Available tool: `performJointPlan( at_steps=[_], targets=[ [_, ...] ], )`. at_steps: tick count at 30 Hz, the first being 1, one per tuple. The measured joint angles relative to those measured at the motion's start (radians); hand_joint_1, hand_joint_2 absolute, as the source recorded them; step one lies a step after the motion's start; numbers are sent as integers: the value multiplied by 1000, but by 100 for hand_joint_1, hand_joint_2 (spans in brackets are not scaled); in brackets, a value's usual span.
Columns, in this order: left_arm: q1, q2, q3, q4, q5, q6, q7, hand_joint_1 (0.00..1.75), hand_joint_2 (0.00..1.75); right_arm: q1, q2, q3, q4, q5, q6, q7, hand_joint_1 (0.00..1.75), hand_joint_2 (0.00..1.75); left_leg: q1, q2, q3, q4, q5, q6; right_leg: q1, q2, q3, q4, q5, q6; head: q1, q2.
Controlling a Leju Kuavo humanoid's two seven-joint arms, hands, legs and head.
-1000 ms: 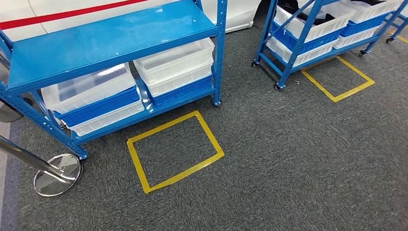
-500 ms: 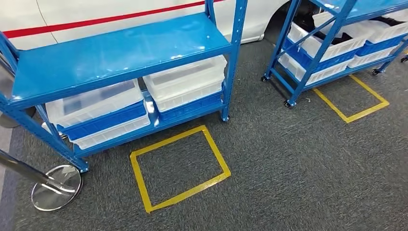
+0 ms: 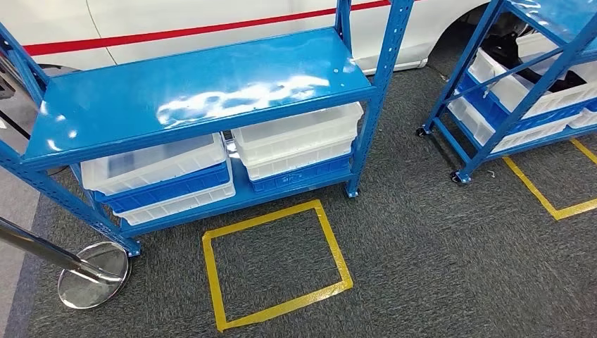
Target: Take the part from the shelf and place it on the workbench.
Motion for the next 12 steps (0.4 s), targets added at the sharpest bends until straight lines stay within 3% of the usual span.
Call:
performJointPlan(
  at_steps=[1, 2, 4, 5, 6, 7, 9, 10, 12],
  targets=[
    [0, 0, 0, 0, 0, 0, 0, 0, 0, 1, 0, 0, 0, 1, 0, 0, 0, 0, 0, 17, -46, 54, -12, -4, 1, -8, 24, -13, -11, -3, 0, 0],
    [-1, 0, 0, 0, 0, 0, 0, 0, 0, 1, 0, -1, 0, 2, 1, 0, 0, 0, 1, 23, -87, 85, -55, -6, 2, -14, 52, -26, -23, -4, 0, 0],
    [3, 0, 0, 0, 0, 0, 0, 0, 0, 0, 0, -1, 0, 0, 2, 0, 0, 0, 1, 26, -139, 79, -155, -6, 2, -19, 112, -45, -50, -3, 0, 0],
    [5, 0, 0, 0, 1, -1, 1, 0, 0, -2, 0, -1, 0, -2, 3, 0, 0, 0, 0, 26, -155, 48, -181, -3, 2, -20, 144, -52, -67, -2, 0, 0],
    [8, 1, 0, 0, 2, -2, 3, 0, 0, -3, 0, -2, 0, -5, 2, 1, 0, 0, -2, 27, -164, 2, -158, 3, 3, -22, 171, -55, -84, -1, 0, 0],
    [12, 2, 0, 0, 3, -4, 4, 0, 0, -2, 2, -3, 1, -9, 2, 1, 0, 0, -6, 28, -171, -55, -78, 13, 4, -23, 192, -56, -103, 0, 0, 0],
    [17, 5, 1, 0, 4, -8, 5, 0, 0, -3, 5, -4, 2, -12, 1, 2, 0, 0, -14, 27, -182, -143, 111, 28, 9, -20, 221, -50, -141, 7, 1, 0],
    [16, 6, 1, 0, 4, -11, 6, 0, 0, -4, 7, -5, 3, -13, 1, 3, 0, 0, -19, 26, -185, -159, 169, 32, 10, -18, 230, -47, -158, 13, 1, 0],
    [10, 6, 1, 0, 3, -14, 7, 0, 0, -11, 7, -6, 2, -13, 1, 3, 0, 0, -23, 23, -183, -152, 176, 35, 10, -16, 241, -50, -177, 24, 2, 0]
  ],
)
